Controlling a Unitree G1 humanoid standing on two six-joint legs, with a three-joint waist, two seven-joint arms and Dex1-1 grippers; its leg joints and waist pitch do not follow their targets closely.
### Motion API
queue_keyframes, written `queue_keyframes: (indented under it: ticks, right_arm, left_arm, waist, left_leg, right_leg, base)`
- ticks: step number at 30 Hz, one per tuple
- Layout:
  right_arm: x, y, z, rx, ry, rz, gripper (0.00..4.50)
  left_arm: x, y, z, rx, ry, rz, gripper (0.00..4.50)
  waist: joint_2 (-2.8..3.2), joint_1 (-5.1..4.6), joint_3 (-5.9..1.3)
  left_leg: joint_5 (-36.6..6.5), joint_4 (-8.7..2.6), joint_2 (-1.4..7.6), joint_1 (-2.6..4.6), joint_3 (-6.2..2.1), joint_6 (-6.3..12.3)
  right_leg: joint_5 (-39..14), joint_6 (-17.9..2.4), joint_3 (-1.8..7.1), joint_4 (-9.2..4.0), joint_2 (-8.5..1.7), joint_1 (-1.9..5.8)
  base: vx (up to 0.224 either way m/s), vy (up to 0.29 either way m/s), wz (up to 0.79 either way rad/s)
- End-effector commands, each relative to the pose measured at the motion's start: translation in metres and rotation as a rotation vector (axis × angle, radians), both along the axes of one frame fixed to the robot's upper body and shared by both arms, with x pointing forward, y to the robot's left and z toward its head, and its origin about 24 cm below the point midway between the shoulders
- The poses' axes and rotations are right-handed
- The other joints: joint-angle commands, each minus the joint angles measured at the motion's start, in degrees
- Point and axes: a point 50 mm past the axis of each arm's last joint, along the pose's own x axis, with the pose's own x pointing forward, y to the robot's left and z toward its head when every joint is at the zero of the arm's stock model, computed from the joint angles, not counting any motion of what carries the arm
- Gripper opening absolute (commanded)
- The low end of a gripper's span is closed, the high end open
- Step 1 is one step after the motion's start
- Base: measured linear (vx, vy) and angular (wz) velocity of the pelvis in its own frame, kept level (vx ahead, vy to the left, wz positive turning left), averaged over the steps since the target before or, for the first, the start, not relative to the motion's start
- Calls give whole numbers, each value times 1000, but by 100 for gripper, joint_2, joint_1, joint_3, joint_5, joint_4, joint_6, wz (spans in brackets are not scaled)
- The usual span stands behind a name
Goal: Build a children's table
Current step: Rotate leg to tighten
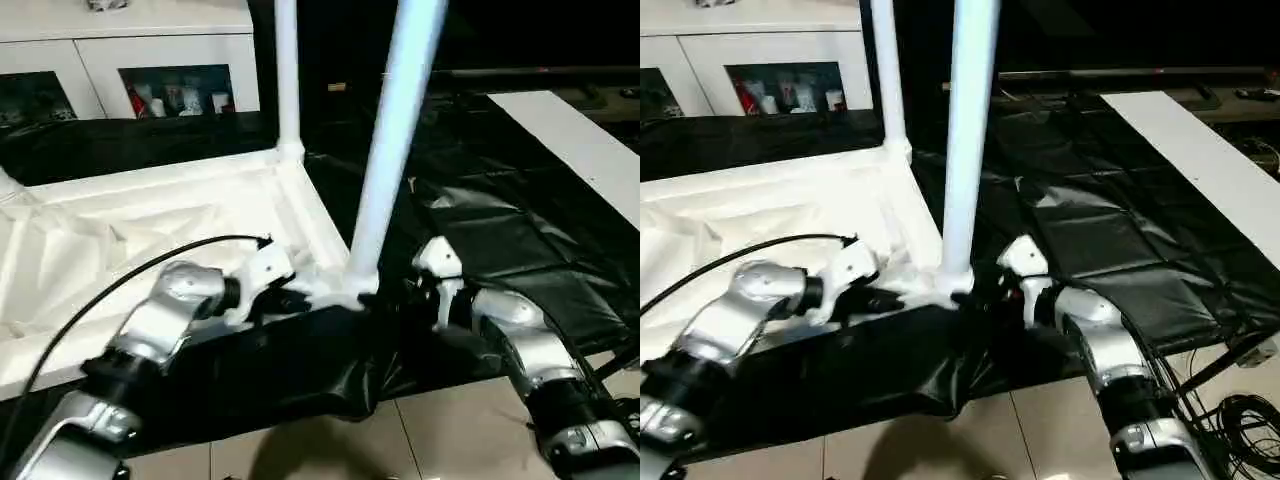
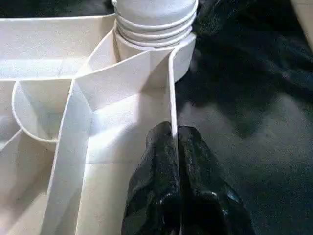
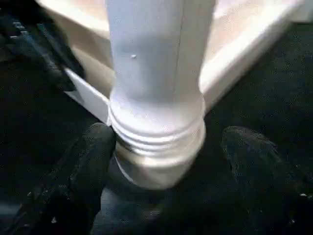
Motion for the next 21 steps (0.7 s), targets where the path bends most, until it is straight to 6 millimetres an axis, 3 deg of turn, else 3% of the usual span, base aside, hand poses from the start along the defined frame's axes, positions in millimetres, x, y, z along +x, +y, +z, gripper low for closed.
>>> queue_keyframes:
  ticks: [1,5,11,21]
  right_arm:
    - [-2,2,7,4,-12,49,374]
    - [-12,7,8,7,5,190,374]
    - [-12,7,6,-12,13,222,374]
    - [-11,4,4,-33,37,229,291]
  left_arm:
    - [-15,-13,-10,-8,71,-120,0]
    - [-25,-11,-6,-34,110,-182,0]
    - [-24,-10,-5,-35,104,-175,0]
    - [-20,-8,-3,-25,101,-159,0]
  waist:
    - [10,18,-309]
    - [8,53,-299]
    - [9,84,-305]
    - [12,95,-326]
  left_leg:
    - [-1418,-369,84,56,55,364]
    - [-1534,-388,98,70,53,291]
    - [-1569,-388,82,70,47,187]
    - [-1386,-367,70,63,46,224]
  right_leg:
    - [-988,-1485,132,-345,-150,301]
    - [-1131,-1423,143,-346,-146,285]
    - [-1228,-1353,152,-354,-154,291]
    - [-964,-1414,144,-323,-146,314]
  base:
    - [0,0,0]
    - [0,0,0]
    - [0,0,0]
    - [0,0,0]
